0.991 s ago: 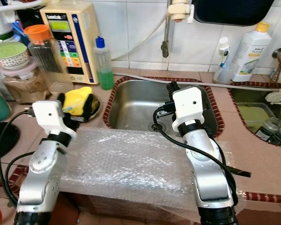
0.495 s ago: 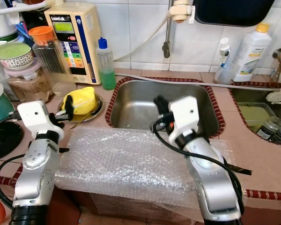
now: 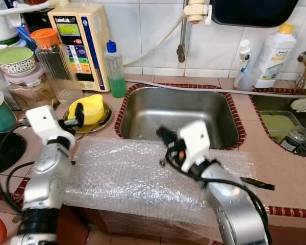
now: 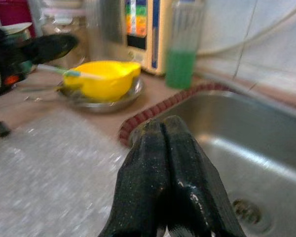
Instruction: Kitchen organization
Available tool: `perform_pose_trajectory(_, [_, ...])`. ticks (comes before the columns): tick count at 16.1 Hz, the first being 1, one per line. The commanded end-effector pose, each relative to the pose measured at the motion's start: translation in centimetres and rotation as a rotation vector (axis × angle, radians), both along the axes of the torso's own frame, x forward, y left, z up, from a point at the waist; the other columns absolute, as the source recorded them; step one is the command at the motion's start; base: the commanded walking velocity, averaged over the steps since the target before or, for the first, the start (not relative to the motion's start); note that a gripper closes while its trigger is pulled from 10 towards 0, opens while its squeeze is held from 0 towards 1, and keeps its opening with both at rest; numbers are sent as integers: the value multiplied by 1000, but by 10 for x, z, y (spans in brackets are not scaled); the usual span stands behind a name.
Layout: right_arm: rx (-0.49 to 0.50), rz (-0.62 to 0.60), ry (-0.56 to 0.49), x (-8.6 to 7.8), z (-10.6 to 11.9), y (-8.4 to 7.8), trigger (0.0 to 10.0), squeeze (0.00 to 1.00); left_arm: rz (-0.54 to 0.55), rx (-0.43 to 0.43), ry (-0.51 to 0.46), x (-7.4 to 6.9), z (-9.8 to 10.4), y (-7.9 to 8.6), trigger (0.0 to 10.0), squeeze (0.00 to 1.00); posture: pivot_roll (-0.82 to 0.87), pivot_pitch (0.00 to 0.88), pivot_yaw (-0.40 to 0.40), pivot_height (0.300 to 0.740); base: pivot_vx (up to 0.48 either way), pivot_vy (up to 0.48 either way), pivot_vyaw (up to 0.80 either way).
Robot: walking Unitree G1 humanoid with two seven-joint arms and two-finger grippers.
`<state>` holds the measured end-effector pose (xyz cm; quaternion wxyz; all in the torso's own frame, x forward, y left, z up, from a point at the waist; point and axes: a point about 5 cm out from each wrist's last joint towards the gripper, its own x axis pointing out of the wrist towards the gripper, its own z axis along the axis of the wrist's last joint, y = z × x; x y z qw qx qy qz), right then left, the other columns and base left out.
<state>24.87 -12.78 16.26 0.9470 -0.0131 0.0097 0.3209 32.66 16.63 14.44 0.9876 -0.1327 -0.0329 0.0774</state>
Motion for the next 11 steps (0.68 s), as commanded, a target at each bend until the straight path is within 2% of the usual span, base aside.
perform_pose_trajectory(1, [14, 48, 7, -6, 4, 4, 10000, 0, 28, -47, 13, 4, 0, 4, 10000, 0, -40, 0, 77, 740, 0, 0, 0])
perform_pose_trajectory(5, [49, 127, 52, -16, 2, 7, 10000, 0, 65, -155, 70, 11, -8, 8, 10000, 0, -51, 0, 84, 740, 0, 0, 0])
perform_pose_trajectory(9, [54, 163, 65, -20, 3, 9, 10000, 0, 64, -161, 63, 14, -6, 9, 10000, 0, -55, 0, 84, 740, 0, 0, 0])
perform_pose_trajectory(10, [48, 161, 65, -20, 3, 8, 10000, 0, 57, -175, 62, 15, -6, 8, 8784, 0, -57, 0, 84, 740, 0, 0, 0])
perform_pose_trajectory(11, [50, 160, 65, -20, 4, 8, 10000, 0, 53, -188, 64, 15, -8, 8, 1608, 0, -58, 0, 84, 740, 0, 0, 0])
